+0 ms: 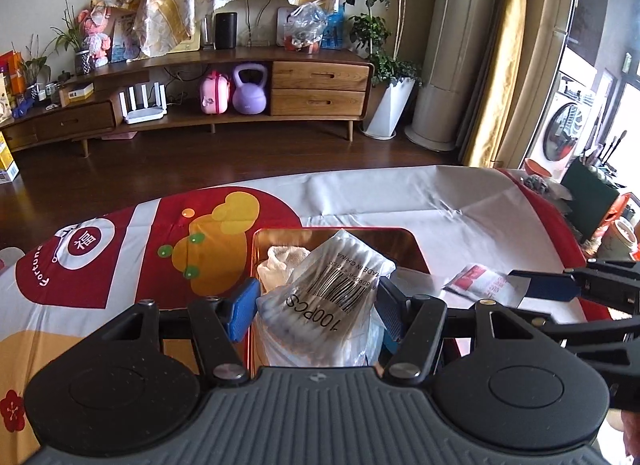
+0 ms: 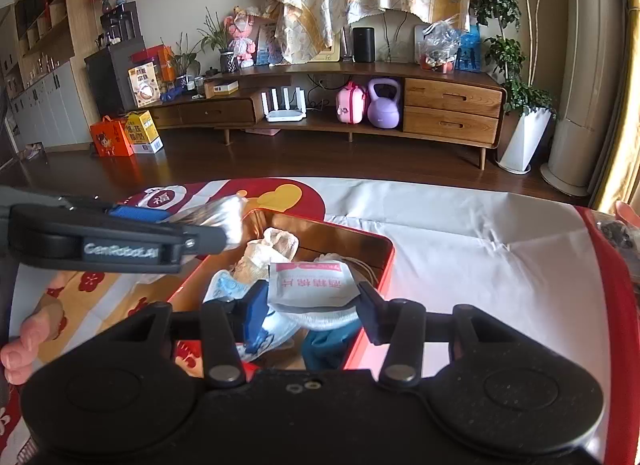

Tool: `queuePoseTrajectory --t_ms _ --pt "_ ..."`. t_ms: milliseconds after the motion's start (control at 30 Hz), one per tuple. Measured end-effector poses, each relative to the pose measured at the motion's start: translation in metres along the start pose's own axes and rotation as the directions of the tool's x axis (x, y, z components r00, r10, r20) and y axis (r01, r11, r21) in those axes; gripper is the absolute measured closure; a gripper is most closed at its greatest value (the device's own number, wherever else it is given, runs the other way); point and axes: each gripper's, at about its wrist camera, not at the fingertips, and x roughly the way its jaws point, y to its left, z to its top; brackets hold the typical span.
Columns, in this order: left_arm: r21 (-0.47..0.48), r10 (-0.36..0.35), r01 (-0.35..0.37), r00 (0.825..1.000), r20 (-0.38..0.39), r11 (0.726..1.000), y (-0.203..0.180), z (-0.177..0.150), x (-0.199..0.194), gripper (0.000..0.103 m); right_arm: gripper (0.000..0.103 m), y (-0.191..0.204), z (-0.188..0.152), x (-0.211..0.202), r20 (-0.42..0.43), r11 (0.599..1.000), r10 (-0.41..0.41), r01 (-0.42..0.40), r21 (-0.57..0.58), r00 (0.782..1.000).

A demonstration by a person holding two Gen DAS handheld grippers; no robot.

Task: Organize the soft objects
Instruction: 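Carry the swab pack and white sachet over the red tin with both grippers, then open both grippers to release the swabs and sachet into the tin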

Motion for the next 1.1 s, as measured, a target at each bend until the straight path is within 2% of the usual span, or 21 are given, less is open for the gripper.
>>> queuePoseTrajectory --t_ms 267,533,1100 --pt "0.016 0.028 -0.028 0.999 -0.02 0.999 -0.008 0.015 0.046 0.041 0.056 -0.002 0.0 0.037 -0.03 1.0 -0.016 0.016 -0.012 0.999" --pt "0.011 0.025 -0.024 0.998 -0.053 1.0 -0.009 0.01 0.08 0.041 0.056 0.005 -0.011 0.065 -0.064 1.0 -0.006 0.004 -0.027 0.998" --pt "0.021 0.025 -0.023 0.99 -0.14 1.0 -0.004 -0.017 0.121 0.041 0.056 0.004 -0.028 0.08 -0.08 0.999 -0.008 0.005 -0.039 0.997"
